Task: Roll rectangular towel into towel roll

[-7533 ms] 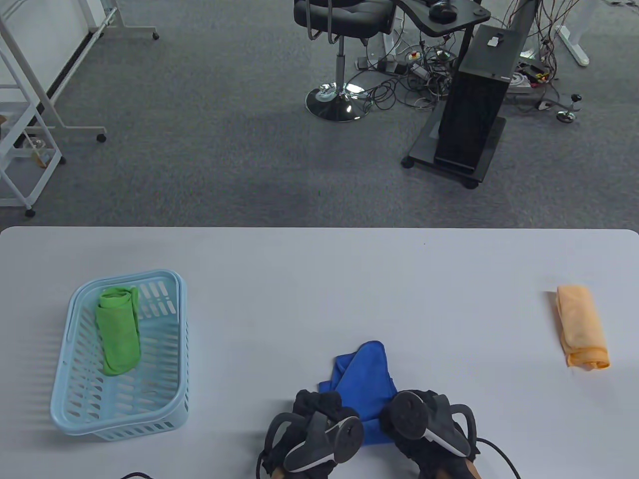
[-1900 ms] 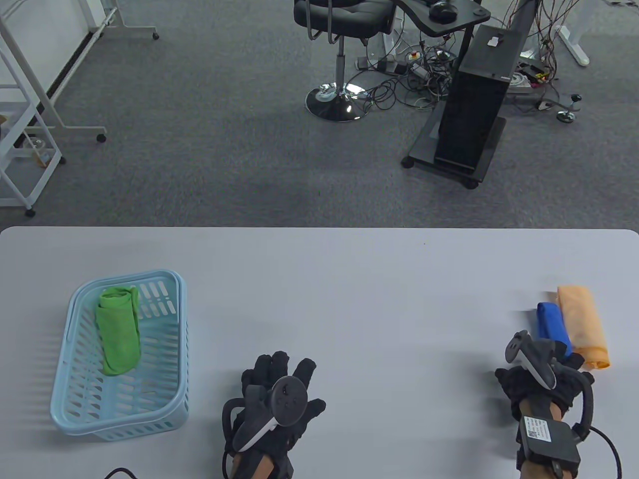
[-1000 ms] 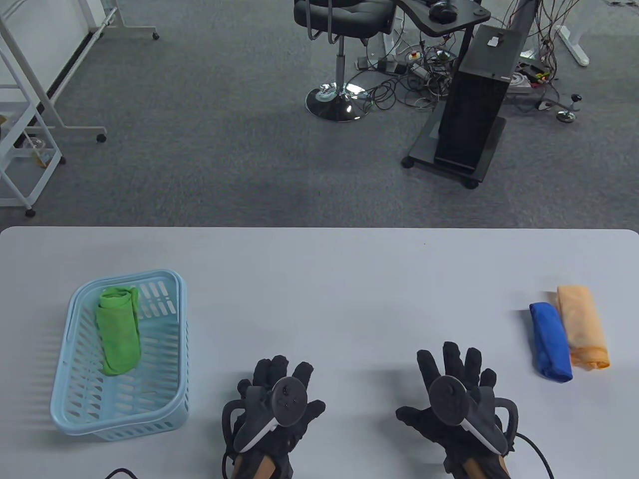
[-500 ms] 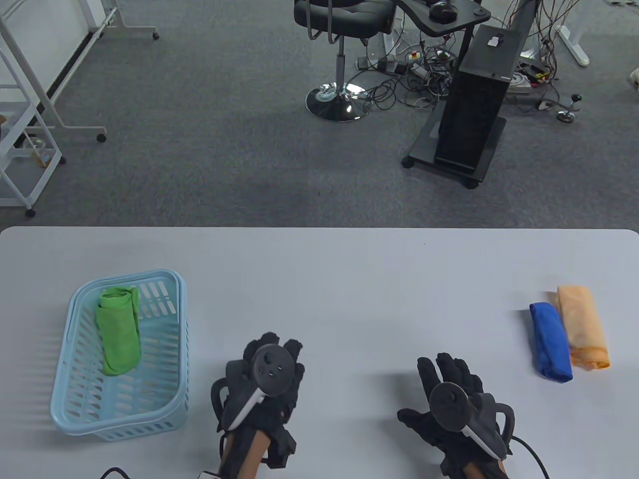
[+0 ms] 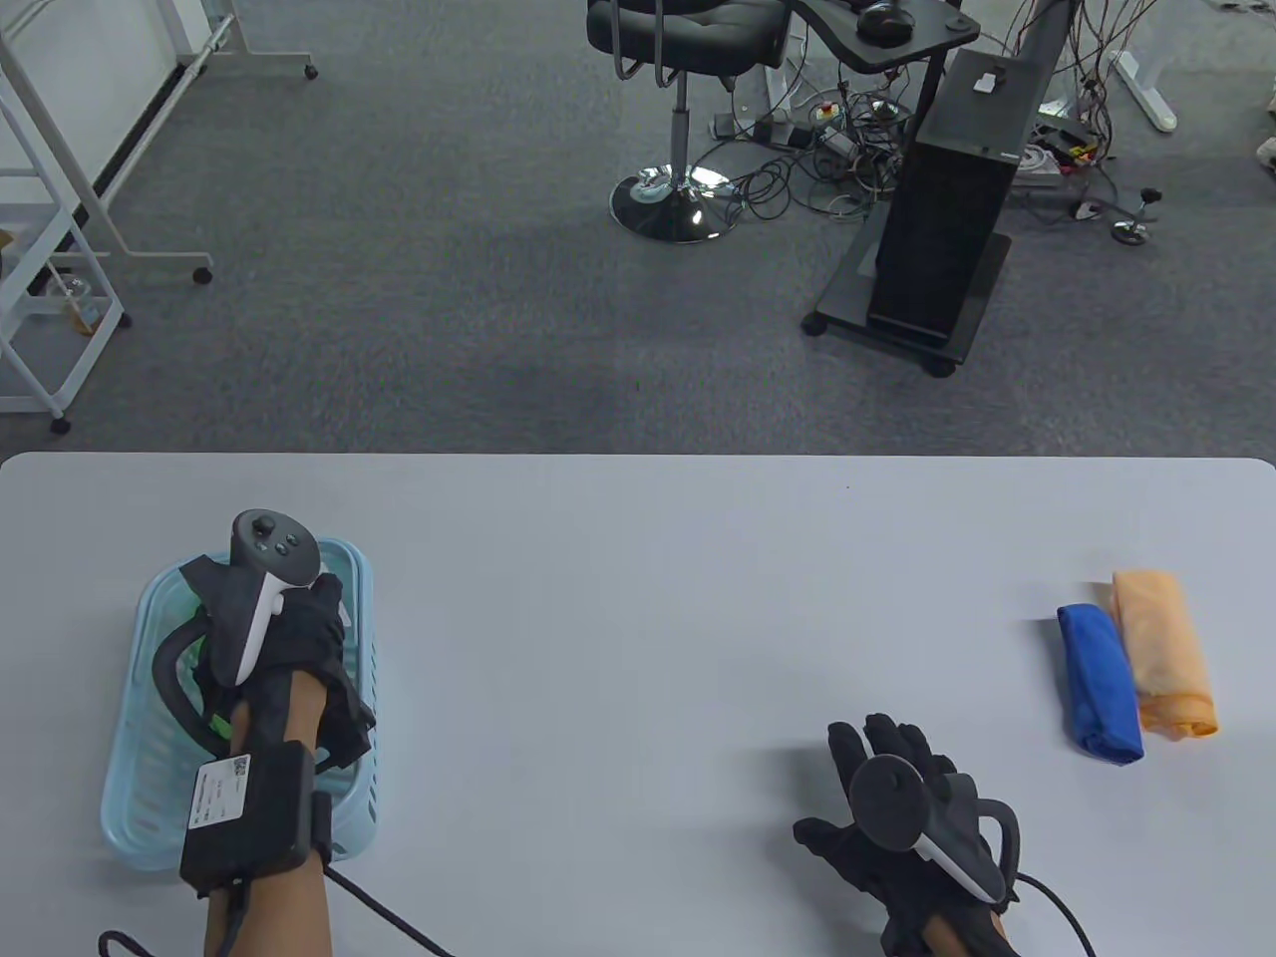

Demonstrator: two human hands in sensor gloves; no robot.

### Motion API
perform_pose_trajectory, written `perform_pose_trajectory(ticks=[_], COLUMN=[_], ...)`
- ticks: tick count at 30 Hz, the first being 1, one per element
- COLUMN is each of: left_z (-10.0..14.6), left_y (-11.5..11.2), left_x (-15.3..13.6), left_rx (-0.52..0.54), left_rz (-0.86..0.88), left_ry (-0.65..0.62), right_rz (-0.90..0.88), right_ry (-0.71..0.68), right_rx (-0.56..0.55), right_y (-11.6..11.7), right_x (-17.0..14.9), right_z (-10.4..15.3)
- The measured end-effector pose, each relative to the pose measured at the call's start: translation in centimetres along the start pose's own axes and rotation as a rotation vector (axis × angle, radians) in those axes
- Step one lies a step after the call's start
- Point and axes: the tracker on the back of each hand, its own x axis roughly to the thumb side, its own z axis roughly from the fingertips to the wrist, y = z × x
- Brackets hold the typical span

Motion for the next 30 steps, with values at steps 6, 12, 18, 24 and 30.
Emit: perform_pose_trajectory(ticks=[6,12,18,24,30], left_z=[-3.3,-5.0,-6.3,-5.6,-1.0], left_y=[-1.8,-3.1,-5.2,-4.2,0.4], left_x=[-0.8,-1.0,-1.7,-1.7,0.2], left_rx=[-0.110,-0.155,-0.261,-0.231,-0.106], left_rz=[-0.047,-0.095,0.013,0.071,0.027], left_ry=[0.104,0.151,0.129,0.112,0.047], right_rz=[0.027,0.028,0.015,0.013,-0.007], right_ry=[0.027,0.048,0.055,0.058,0.060], right_rx=[0.035,0.056,0.051,0.054,0.045], right_y=[0.5,0.7,0.5,0.5,0.1], right_x=[-0.5,-0.9,-1.0,-1.1,-1.1], right_z=[-0.4,-0.5,-0.6,-0.6,-0.5])
